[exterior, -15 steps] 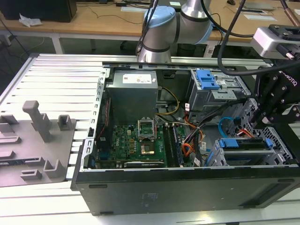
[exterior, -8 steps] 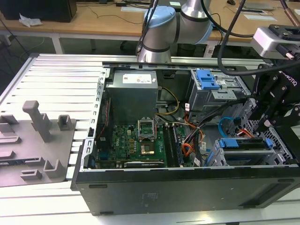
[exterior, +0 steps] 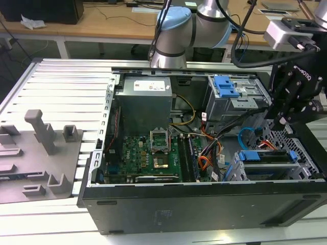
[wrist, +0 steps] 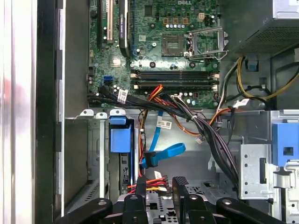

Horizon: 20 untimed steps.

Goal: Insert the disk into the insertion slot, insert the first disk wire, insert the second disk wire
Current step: 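Insert the second disk wire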

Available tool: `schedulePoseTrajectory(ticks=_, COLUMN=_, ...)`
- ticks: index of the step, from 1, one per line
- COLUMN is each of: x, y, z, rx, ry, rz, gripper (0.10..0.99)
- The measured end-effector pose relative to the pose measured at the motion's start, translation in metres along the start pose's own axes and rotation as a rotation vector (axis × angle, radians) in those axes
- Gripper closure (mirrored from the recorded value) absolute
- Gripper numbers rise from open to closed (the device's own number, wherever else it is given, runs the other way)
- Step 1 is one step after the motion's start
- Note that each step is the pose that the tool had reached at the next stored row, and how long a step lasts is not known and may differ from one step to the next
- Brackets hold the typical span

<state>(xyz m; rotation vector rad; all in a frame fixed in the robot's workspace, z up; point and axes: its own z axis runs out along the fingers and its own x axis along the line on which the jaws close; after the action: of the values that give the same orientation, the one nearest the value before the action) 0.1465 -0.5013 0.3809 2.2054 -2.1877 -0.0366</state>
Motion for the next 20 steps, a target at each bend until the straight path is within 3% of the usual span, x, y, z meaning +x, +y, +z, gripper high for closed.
schedulePoseTrajectory(ticks=2, x=0.0000, y=0.0000, z=0.0001, rx=0.000, ry=0.0020, rz=-0.050, gripper=0.725)
schedulePoseTrajectory(ticks=6, x=-0.0001, y=0.0001, z=0.0000, rx=0.000, ry=0.0021, rz=-0.050, gripper=0.725)
schedulePoseTrajectory(ticks=10, x=-0.0001, y=0.0077, z=0.0007, rx=0.000, ry=0.0020, rz=-0.050, gripper=0.725)
schedulePoseTrajectory(ticks=20, x=-0.0002, y=0.0120, z=0.0057, rx=0.000, ry=0.0020, rz=-0.050, gripper=0.725)
